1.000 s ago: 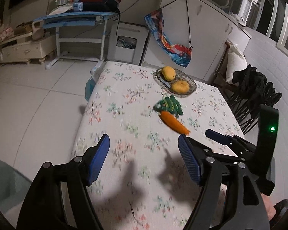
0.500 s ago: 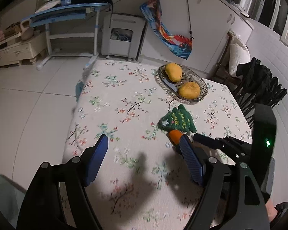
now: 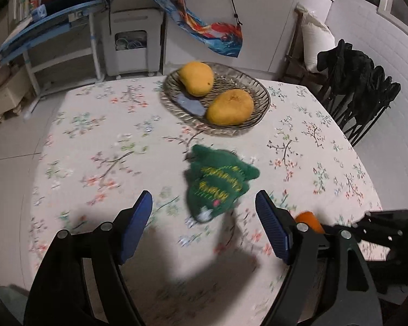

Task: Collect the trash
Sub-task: 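Grasp the green plush toy with the left tool while the right tool grasps the orange carrot, then lift the plush toy and carrot and carry both tools toward the yellow bucket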

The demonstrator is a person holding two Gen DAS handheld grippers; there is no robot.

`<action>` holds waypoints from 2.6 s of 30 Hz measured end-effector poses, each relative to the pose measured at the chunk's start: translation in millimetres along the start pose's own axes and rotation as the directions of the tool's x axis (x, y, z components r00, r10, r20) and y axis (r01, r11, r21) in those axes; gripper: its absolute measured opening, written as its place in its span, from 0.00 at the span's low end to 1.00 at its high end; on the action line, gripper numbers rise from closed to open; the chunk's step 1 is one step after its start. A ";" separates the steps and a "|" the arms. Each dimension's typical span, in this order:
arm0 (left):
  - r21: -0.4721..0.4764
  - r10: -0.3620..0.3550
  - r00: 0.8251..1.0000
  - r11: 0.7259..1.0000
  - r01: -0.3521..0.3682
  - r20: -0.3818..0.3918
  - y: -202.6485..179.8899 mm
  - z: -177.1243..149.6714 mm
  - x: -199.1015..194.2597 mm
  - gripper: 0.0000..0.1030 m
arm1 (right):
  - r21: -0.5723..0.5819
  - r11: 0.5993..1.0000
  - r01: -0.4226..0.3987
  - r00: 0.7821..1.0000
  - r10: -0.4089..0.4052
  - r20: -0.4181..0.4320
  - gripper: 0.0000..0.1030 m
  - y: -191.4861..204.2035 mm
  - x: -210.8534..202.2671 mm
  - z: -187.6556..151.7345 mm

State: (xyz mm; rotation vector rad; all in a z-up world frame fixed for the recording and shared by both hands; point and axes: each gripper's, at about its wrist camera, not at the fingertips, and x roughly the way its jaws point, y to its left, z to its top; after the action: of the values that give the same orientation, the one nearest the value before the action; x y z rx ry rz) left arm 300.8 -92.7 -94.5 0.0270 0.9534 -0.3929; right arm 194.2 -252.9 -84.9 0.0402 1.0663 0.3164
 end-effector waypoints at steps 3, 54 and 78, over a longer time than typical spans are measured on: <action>0.009 0.018 1.000 1.000 -0.018 -0.005 -11.2 7.9 11.7 0.73 | 0.008 1.000 -0.003 1.000 0.003 -0.004 0.18 -5.1 -2.4 -0.8; 0.016 0.079 0.981 0.996 -0.083 0.177 -40.1 -120.9 -166.2 0.30 | 0.165 0.955 -0.248 0.955 0.211 0.209 0.18 28.8 -86.1 -70.2; 0.007 0.042 0.991 0.999 -0.043 0.126 -53.0 -209.3 -200.3 0.30 | 0.153 0.943 -0.294 0.955 0.287 0.071 0.18 87.5 -97.9 -183.3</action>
State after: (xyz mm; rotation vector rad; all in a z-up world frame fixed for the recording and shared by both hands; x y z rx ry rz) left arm 14.9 -38.3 -49.1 0.0304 0.8253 -0.3558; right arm -28.4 -218.2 -74.5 0.3523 1.0369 0.4925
